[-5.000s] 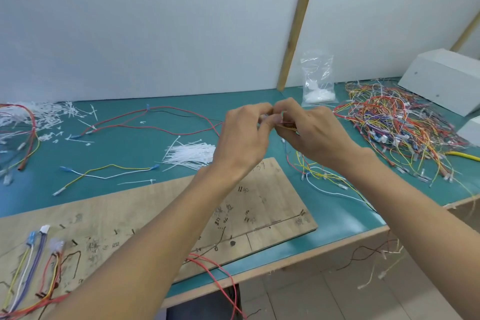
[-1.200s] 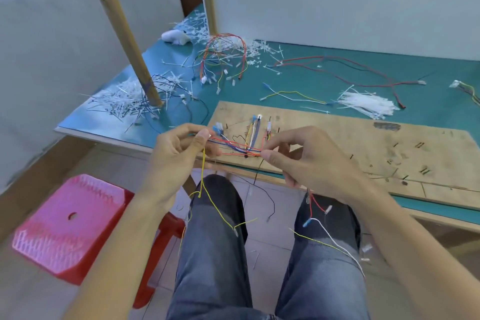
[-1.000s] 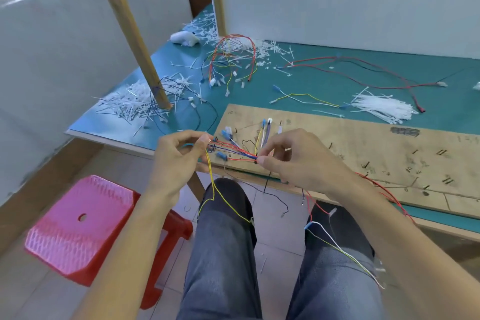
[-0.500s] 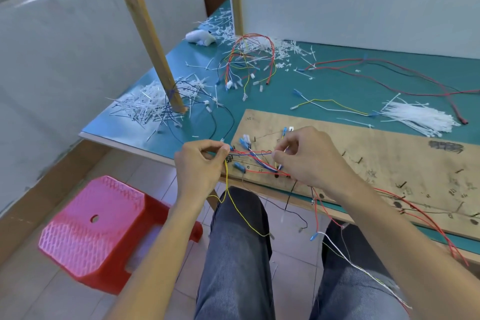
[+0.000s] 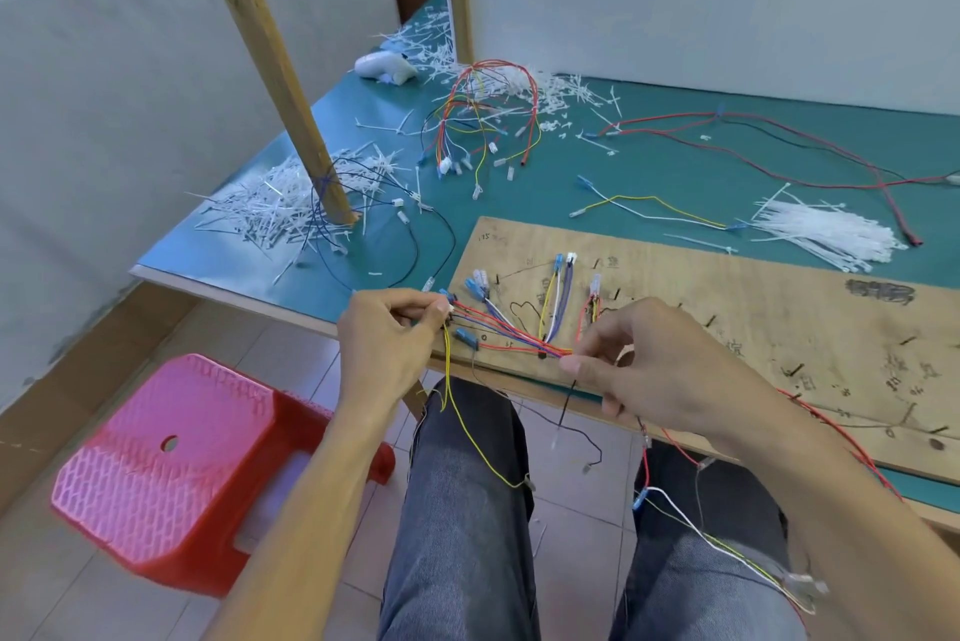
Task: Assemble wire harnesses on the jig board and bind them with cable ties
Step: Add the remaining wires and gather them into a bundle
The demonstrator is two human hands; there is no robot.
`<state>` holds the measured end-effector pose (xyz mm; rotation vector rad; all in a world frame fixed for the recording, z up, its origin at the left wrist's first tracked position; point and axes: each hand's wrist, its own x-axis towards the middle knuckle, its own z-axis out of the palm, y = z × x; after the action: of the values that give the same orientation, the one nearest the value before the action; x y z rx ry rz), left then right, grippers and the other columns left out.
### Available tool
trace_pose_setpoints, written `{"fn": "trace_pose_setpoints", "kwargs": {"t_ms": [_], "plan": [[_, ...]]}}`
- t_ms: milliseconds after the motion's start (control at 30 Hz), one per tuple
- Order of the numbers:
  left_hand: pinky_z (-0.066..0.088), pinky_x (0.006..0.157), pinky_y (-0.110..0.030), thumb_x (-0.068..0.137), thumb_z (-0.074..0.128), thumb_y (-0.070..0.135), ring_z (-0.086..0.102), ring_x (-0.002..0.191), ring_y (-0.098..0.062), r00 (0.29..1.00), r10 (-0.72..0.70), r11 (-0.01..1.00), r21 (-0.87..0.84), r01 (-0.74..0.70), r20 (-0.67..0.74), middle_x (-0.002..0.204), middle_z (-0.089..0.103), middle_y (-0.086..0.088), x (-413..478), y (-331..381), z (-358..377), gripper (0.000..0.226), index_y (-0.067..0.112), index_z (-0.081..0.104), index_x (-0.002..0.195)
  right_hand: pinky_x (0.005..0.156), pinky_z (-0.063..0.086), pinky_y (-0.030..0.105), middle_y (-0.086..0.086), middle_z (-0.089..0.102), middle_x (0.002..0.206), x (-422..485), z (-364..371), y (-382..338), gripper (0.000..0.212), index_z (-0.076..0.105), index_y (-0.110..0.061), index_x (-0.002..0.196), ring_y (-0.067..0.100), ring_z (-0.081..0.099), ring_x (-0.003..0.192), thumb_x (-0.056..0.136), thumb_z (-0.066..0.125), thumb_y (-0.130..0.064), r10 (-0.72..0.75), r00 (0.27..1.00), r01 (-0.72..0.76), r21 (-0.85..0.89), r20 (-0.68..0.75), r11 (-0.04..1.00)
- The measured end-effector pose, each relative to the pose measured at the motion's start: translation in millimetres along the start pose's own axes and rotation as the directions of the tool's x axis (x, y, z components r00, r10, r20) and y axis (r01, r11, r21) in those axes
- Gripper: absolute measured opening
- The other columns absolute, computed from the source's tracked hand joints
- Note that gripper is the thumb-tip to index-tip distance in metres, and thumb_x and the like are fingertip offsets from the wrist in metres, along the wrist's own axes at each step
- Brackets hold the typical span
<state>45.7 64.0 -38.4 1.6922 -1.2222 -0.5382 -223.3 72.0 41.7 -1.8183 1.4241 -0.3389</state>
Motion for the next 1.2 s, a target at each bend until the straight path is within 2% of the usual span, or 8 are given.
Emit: {"fn": "trace_pose_setpoints", "kwargs": {"t_ms": [133,333,500,633,833,1067,1133,1200], "plan": [[0.058,0.067,-0.034,0.078,0.089,0.035,0.073,0.067,-0.01,0.996,-0.087,0.994,-0.072,0.087,0.005,0.069,0.076,0.01,2,0,0,0.014,0.043,0.079,0.084,0.062,0.048,0.028,-0.001,0.07,0.065,-7,-9,9,0.022,0.075,-0.02,0.077,0.008,0.058,0.053,0.094,0.077,-0.033,0.041,0.999,-0.042,0.071,0.018,0.997],[0.051,0.064,-0.025,0.076,0.091,0.037,0.069,0.064,-0.001,0.992,-0.127,0.99,-0.062,0.126,-0.021,0.065,0.073,0.015,-1,3,1,0.015,0.047,0.079,0.076,0.063,0.043,0.014,-0.002,0.072,0.077,-15,-9,14,0.025,0.074,-0.023,0.078,0.004,0.056,0.061,0.095,0.073,-0.041,0.002,0.999,-0.012,-0.194,-0.051,0.981],[0.051,0.064,-0.026,0.075,0.091,0.038,0.069,0.066,-0.004,0.989,-0.15,0.987,-0.049,0.15,-0.01,0.066,0.073,0.013,1,6,-1,0.013,0.046,0.08,0.074,0.072,0.056,0.035,-0.007,0.071,0.068,-28,-14,23,0.038,0.067,-0.023,0.075,0.011,0.064,0.07,0.096,0.065,-0.055,0.027,0.999,-0.034,-0.261,-0.032,0.965],[0.051,0.063,-0.025,0.075,0.092,0.035,0.071,0.067,-0.006,0.984,-0.177,0.983,-0.05,0.177,0.009,0.067,0.074,0.012,1,7,-2,0.014,0.043,0.081,0.076,0.063,0.05,0.031,-0.017,0.067,0.059,-43,-42,35,0.038,0.068,-0.026,0.073,0.003,0.058,0.056,0.092,0.069,-0.059,0.053,0.998,-0.063,-0.285,-0.044,0.956],[0.05,0.063,-0.025,0.076,0.091,0.036,0.068,0.065,-0.003,0.984,-0.179,0.982,-0.05,0.179,0.017,0.069,0.075,0.012,-3,12,-5,0.013,0.044,0.081,0.077,0.058,0.046,0.028,0.006,0.067,0.058,-78,-83,61,0.027,0.077,-0.03,0.088,0.013,0.056,0.049,0.088,0.071,-0.056,0.055,0.998,-0.053,0.115,-0.009,0.992],[0.039,0.049,-0.026,0.082,0.086,0.031,0.052,0.055,-0.009,0.977,-0.202,0.978,-0.031,0.204,0.066,0.066,0.073,0.009,-5,23,-13,0.008,0.037,0.083,0.078,0.047,0.044,0.024,0.02,0.07,0.076,-105,-68,90,0.027,0.079,-0.017,0.098,0.024,0.05,0.051,0.083,0.078,-0.04,0.192,0.979,-0.134,0.492,-0.069,0.86],[0.047,0.053,-0.028,0.087,0.082,0.031,0.059,0.062,-0.013,0.994,-0.098,0.987,0.136,0.09,0.052,0.069,0.073,0.01,-10,30,-16,0.007,0.038,0.084,0.083,0.045,0.046,0.026,0.022,0.071,0.079,-105,-60,94,0.021,0.08,-0.014,0.097,0.024,0.052,0.05,0.085,0.079,-0.031,0.255,0.964,-0.164,0.579,-0.078,0.798],[0.053,0.068,-0.035,0.094,0.073,0.031,0.067,0.081,-0.024,0.979,0.138,0.829,0.524,-0.196,0.148,0.086,0.074,0.006,-15,39,-20,0.011,0.034,0.082,0.1,0.043,0.047,0.029,0.024,0.072,0.082,-104,-53,98,0.014,0.081,-0.011,0.096,0.024,0.053,0.05,0.088,0.078,-0.022,0.295,0.952,-0.178,0.636,-0.083,0.751]]}}
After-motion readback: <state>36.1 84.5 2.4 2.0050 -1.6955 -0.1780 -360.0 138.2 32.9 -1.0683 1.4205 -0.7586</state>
